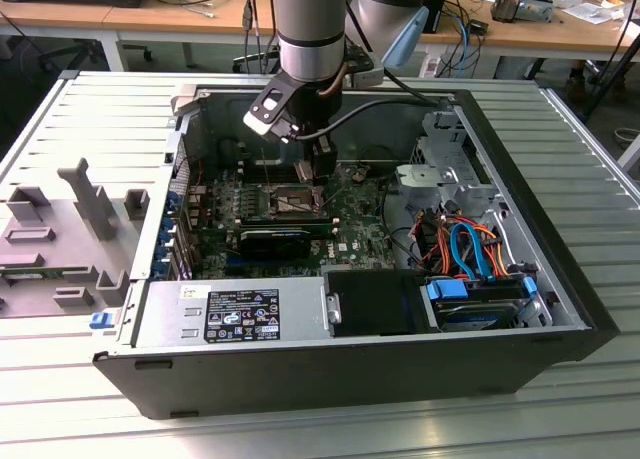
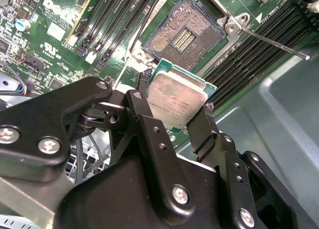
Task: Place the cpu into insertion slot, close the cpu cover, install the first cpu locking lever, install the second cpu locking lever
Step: 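Place the cpu into insertion slot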
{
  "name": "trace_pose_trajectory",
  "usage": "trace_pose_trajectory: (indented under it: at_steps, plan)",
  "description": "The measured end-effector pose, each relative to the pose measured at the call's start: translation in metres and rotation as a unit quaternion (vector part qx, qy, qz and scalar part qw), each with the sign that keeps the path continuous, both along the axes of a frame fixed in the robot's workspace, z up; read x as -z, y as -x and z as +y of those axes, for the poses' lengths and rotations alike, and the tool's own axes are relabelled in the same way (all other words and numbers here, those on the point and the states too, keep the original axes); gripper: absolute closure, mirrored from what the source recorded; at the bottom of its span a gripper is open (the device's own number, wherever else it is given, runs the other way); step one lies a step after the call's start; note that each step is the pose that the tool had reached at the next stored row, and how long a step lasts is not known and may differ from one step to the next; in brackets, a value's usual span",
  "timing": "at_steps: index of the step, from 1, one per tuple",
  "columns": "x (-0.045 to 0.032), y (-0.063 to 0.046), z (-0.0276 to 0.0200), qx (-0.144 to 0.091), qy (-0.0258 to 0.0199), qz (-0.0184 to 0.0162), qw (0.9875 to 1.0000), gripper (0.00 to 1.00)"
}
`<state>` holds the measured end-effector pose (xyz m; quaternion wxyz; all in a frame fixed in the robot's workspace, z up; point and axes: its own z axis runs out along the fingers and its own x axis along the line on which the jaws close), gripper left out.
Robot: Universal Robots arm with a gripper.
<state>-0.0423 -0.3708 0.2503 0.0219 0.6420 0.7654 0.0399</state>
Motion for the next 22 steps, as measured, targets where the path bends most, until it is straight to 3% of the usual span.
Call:
trace_pose_trajectory:
  at_steps: [22]
  plan:
    - [0.0003,0.0000,0.0000,0.011,0.0000,0.0000,0.9999,0.45]
